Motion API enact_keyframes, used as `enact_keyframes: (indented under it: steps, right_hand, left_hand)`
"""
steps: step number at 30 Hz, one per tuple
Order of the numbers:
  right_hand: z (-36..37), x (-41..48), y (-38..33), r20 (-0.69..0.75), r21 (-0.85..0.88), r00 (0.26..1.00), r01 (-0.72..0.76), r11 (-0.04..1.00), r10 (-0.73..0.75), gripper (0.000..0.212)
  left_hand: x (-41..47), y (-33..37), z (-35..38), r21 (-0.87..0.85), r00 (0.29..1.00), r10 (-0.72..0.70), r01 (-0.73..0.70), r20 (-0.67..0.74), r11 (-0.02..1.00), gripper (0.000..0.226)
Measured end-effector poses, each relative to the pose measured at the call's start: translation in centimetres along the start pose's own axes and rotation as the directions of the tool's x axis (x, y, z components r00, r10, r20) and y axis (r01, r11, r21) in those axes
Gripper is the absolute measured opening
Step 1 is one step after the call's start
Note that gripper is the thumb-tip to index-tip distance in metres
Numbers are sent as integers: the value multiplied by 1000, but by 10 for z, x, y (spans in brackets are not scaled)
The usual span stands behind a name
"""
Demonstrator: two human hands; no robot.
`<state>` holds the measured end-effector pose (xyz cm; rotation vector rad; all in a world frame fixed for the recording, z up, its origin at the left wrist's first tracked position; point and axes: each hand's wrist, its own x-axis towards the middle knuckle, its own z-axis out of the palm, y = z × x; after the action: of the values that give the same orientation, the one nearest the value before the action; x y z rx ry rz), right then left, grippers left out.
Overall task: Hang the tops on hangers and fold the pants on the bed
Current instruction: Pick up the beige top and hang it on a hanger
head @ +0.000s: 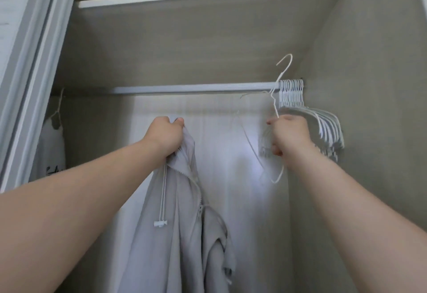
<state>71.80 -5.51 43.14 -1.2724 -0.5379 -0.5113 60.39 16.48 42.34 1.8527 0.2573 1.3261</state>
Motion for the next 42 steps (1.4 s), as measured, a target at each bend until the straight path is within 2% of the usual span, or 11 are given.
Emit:
enact_keyframes:
  steps: [3, 6, 9, 13, 17, 20, 26, 29, 35, 39, 42]
  right_hand:
    - [-2, -45, 22, 33, 150, 999, 19, 988, -25, 13]
    - [6, -53, 18, 103, 259, 985, -161, 952, 138, 23]
    - [4, -59, 0, 133, 230, 963, -262, 937, 236, 15]
    - [-18, -89, -13, 202, 160, 970, -168, 973, 134, 29]
    - [-54, -133, -25, 294, 143, 951, -137, 980, 90, 31]
    - [-87, -165, -34, 305, 178, 951, -103, 979, 45, 33]
    - [-165, -217, -50, 324, 196, 945, -31, 980, -35, 37]
    - [-212, -242, -56, 361, 202, 932, -42, 978, -35, 37]
    - [-319, -309, -51, 470, 249, 882, -169, 954, 33, 39]
    - [-389, -357, -35, 554, 232, 827, -261, 937, 93, 38]
    - [-439, -394, -19, 619, 192, 773, -316, 929, 135, 36]
  left_hand:
    - [-10, -4, -15, 52, 1000, -3, 4, -26, 999, 36]
    - [-22, -9, -29, 135, 999, -11, 16, -33, 991, 37]
    - [-36, -17, -37, 158, 999, -28, 30, -18, 987, 36]
    - [-61, -23, -37, 175, 997, -75, 70, 24, 982, 32]
    - [-88, -5, -34, 243, 995, -71, 53, 64, 969, 32]
    - [-114, 26, -29, 236, 996, -47, 26, 82, 971, 32]
    - [-184, 107, -16, 277, 999, 26, -33, 27, 960, 32]
    - [-223, 139, -13, 280, 999, 36, -27, -29, 960, 34]
    - [-338, 159, -13, 305, 997, -46, 62, -58, 950, 33]
    - [-428, 156, -17, 302, 972, -208, 231, -106, 925, 32]
    - [-494, 147, -21, 292, 935, -348, 353, -74, 889, 34]
